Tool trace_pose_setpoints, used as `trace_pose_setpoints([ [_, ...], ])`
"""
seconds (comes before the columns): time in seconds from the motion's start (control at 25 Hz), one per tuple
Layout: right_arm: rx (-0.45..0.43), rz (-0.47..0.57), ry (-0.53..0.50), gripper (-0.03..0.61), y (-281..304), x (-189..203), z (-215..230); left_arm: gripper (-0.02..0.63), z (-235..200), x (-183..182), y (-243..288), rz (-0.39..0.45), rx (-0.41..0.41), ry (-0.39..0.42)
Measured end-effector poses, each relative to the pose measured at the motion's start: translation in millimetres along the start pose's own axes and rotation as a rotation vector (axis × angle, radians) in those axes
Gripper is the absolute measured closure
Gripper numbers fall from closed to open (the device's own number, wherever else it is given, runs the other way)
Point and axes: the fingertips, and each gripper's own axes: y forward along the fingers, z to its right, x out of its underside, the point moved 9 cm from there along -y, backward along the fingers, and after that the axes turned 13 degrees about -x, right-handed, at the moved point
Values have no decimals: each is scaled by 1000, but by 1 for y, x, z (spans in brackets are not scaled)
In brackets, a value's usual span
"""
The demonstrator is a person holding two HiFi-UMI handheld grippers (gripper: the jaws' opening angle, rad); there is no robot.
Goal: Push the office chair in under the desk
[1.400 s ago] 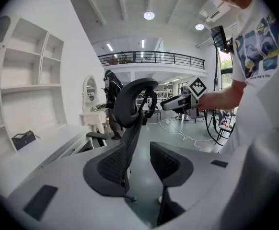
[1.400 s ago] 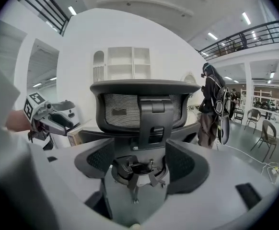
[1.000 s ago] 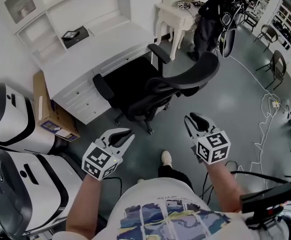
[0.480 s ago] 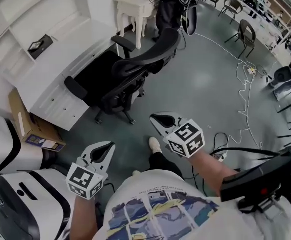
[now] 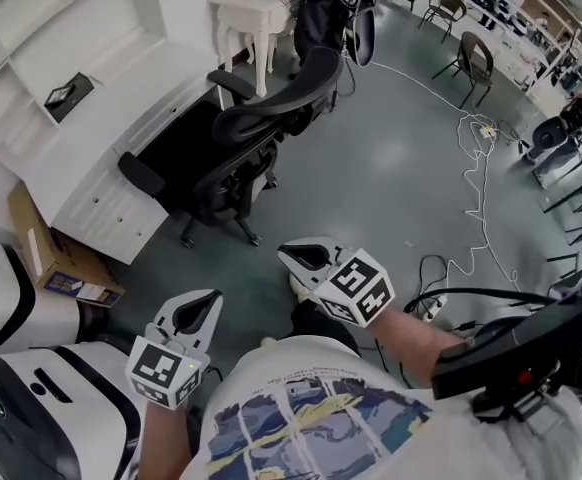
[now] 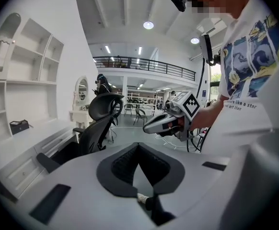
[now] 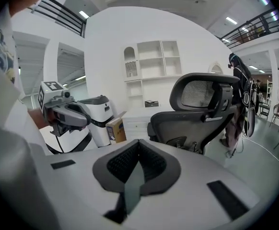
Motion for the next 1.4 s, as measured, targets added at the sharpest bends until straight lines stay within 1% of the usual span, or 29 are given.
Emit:
trace_pose_setpoints([
  [0.4,-57,-11,-54,552,10,-8,-29,601,4,10,-21,3,-9,-11],
  [0.56,-77,-2,-75,552,15,-17,-35,601,3,15,-27,-4,-24,-30],
  [0.84,-99,-8,-104,552,20,-21,-40,601,0,12,-32,5,-39,-32],
  [1.4,-105,-3,-111,552,21,-21,-44,601,1,19,-29,-9,-31,-29],
])
